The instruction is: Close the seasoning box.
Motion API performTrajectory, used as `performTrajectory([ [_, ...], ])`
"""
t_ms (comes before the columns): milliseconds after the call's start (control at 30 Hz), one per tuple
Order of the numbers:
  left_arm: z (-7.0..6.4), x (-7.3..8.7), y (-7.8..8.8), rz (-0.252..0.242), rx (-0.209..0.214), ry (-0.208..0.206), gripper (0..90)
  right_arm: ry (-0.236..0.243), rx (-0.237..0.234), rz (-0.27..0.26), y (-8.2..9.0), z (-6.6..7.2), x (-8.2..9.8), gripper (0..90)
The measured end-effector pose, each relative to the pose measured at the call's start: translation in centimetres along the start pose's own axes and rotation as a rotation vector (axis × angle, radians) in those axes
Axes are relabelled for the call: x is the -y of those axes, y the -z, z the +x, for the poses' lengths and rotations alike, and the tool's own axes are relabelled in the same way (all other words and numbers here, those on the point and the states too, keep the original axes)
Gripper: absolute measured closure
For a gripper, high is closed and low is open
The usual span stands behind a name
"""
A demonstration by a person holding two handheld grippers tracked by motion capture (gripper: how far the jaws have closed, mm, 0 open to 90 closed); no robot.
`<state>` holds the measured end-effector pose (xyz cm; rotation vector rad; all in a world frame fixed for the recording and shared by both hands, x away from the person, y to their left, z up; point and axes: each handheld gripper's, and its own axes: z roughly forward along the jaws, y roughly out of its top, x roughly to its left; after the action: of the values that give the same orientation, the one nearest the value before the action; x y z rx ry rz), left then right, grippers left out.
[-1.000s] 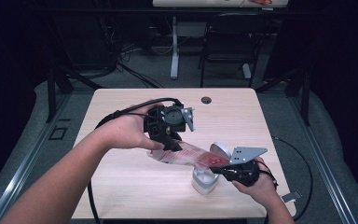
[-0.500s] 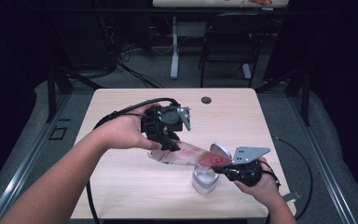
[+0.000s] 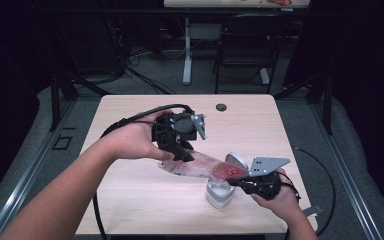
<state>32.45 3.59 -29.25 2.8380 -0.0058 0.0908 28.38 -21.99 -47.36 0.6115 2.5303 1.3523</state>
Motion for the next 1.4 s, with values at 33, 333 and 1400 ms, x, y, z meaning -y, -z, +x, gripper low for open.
performTrajectory([
  [33, 0.0, 0.0, 0.0, 0.004, 0.0, 0.0, 73.2, -0.001, 0.0, 0.0, 0.0, 0.0, 0.0, 89.8],
  [333, 0.3, 1.2, -0.6, -0.016, 0.011, 0.022, 73.1, 0.002, 0.006, -0.004, 0.1, 0.0, 0.0, 89.9],
  [1400, 0.3, 7.4, -3.1, -0.134, 0.04, 0.112, 73.7, 0.001, 0.003, -0.034, -0.1, 0.4, -0.6, 90.0],
])
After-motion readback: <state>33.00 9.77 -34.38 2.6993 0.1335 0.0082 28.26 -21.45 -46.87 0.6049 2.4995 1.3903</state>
